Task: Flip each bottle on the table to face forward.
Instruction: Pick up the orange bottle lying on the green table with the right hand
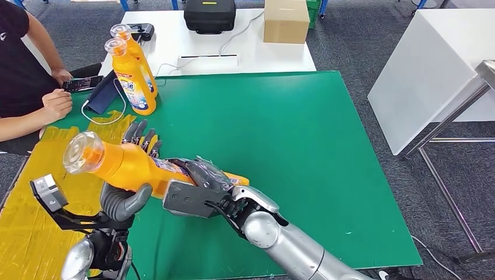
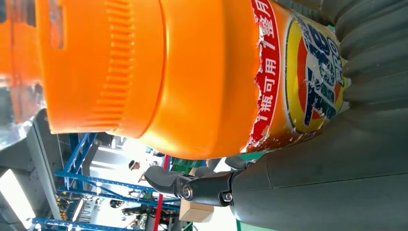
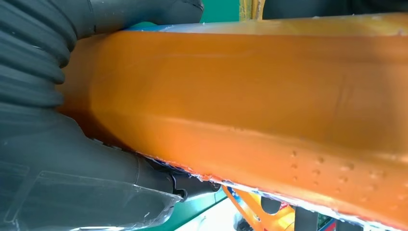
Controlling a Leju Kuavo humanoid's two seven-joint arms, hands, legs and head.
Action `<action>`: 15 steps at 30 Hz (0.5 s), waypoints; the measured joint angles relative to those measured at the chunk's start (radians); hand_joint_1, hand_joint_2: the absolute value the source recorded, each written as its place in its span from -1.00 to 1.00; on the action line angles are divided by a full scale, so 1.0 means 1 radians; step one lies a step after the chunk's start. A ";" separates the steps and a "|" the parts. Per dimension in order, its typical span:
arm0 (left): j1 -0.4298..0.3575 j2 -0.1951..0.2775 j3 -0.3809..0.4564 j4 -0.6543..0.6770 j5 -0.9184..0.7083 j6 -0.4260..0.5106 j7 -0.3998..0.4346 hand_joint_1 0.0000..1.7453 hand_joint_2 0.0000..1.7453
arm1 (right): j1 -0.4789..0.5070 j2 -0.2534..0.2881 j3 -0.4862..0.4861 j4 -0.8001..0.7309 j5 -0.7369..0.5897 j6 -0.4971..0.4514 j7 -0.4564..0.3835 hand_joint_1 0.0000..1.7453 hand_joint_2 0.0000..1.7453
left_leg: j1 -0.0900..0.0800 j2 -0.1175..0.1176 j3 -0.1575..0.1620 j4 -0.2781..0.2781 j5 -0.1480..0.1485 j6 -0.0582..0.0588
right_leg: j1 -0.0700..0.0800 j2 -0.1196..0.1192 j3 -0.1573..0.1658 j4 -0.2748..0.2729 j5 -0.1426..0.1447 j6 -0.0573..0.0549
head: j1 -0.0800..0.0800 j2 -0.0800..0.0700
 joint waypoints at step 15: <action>0.004 0.000 0.005 -0.002 0.010 -0.024 -0.023 1.00 1.00 | -0.010 -0.016 0.015 0.000 -0.004 -0.001 0.002 1.00 1.00 | 0.000 0.000 0.000 0.000 0.000 0.000 | 0.000 0.000 0.000 0.000 0.000 0.000 | 0.000 0.000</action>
